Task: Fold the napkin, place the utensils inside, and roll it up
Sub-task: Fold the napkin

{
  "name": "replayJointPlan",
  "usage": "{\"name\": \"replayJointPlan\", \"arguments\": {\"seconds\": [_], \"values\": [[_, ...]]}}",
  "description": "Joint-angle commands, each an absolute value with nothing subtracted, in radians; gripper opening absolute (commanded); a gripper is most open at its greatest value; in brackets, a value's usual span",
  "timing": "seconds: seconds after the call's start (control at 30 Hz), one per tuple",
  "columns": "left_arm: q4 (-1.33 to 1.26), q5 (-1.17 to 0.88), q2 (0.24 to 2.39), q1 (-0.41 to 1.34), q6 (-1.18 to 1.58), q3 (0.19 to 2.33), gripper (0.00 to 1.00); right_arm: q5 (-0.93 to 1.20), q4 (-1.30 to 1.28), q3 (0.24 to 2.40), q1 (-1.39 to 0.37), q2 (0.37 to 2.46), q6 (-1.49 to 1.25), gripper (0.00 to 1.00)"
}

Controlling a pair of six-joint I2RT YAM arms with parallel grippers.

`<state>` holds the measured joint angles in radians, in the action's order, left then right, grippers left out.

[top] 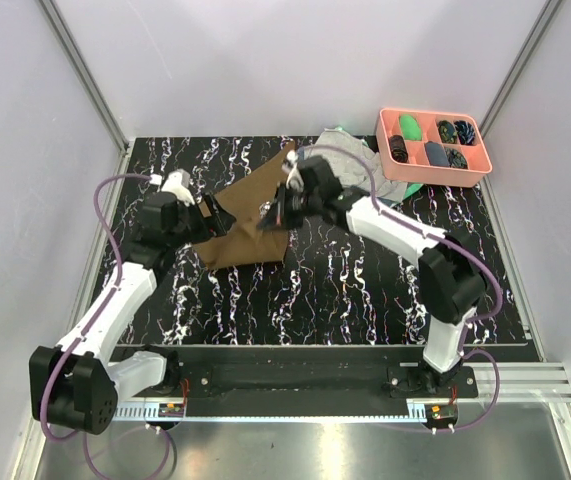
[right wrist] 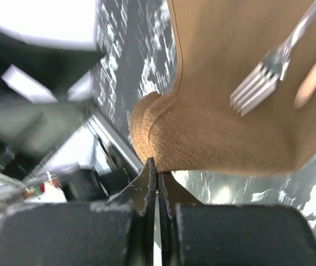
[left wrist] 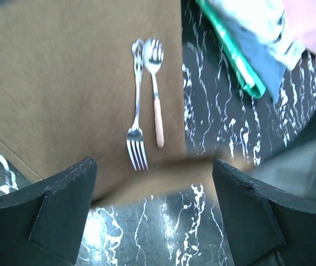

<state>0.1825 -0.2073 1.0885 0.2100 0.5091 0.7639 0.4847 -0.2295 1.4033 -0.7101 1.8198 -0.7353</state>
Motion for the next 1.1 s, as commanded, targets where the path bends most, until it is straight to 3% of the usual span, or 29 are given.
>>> {"name": "replayJointPlan", "arguments": {"seconds": [0.0, 0.17, 0.6, 1.07], "values": [[0.245, -0.239, 1.107, 0.175, 0.446, 0.865, 0.88, 0.59, -0.265, 1.575, -0.631, 1.907, -0.658, 0.0], [0.282, -0.268, 1.138, 0.143, 0.416, 0.9, 0.88, 0.623, -0.275, 1.696, -0.557, 2.014, -0.637, 0.0], [0.276, -0.301, 1.146, 0.135, 0.426, 0.839, 0.88, 0.598, -0.268, 1.709, -0.494, 2.144, -0.586, 0.0], [0.192, -0.291, 1.146, 0.135, 0.491, 0.752, 0.88, 0.664, -0.27, 1.87, -0.442, 2.313, -0.557, 0.0]]}}
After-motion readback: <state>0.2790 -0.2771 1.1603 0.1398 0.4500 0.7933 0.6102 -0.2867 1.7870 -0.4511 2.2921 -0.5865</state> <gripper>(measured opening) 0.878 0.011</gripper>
